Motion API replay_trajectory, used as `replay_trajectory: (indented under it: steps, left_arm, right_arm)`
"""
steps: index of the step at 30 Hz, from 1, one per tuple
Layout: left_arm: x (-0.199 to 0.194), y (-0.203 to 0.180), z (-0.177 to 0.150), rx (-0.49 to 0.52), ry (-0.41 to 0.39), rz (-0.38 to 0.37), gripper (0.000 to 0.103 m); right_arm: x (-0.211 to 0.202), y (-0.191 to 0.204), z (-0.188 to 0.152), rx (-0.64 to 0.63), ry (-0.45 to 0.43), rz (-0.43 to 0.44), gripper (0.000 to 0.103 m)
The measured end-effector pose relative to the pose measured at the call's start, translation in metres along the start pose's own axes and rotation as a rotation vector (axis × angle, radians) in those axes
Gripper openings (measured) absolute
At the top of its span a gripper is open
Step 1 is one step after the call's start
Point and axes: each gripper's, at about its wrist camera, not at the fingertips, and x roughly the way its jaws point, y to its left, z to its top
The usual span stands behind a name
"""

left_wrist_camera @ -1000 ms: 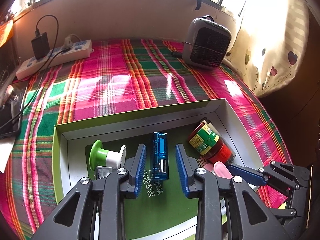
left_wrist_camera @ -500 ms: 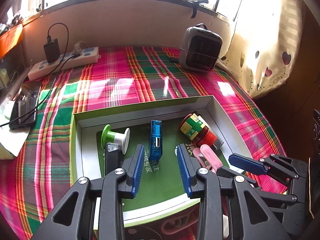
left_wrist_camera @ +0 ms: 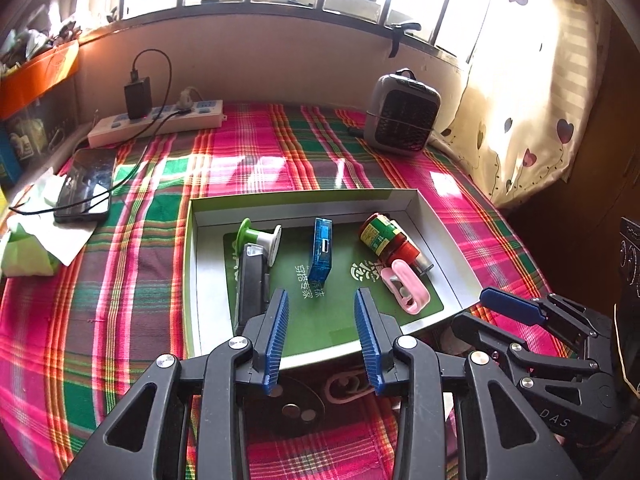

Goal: Organize rigid objects
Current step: 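Withdraw both grippers toward the white round jar and black round object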

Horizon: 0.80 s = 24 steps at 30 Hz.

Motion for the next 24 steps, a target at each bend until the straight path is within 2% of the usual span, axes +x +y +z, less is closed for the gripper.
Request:
replay_trajectory:
  steps: [12, 24]
  left_arm:
    - [-0.029, 0.024, -0.034, -0.086, -0.026, 0.013, 0.036]
    - [-0.028, 0.046, -0.067, -0.160, 0.011, -0.016, 0.041]
  right_arm:
    - [-0.018, -0.008, -0.018, 0.016, -0.020, -0.024, 0.047]
    - [-0.025, -0.034, -0.040, 0.082, -0.009, -0.069, 0.047]
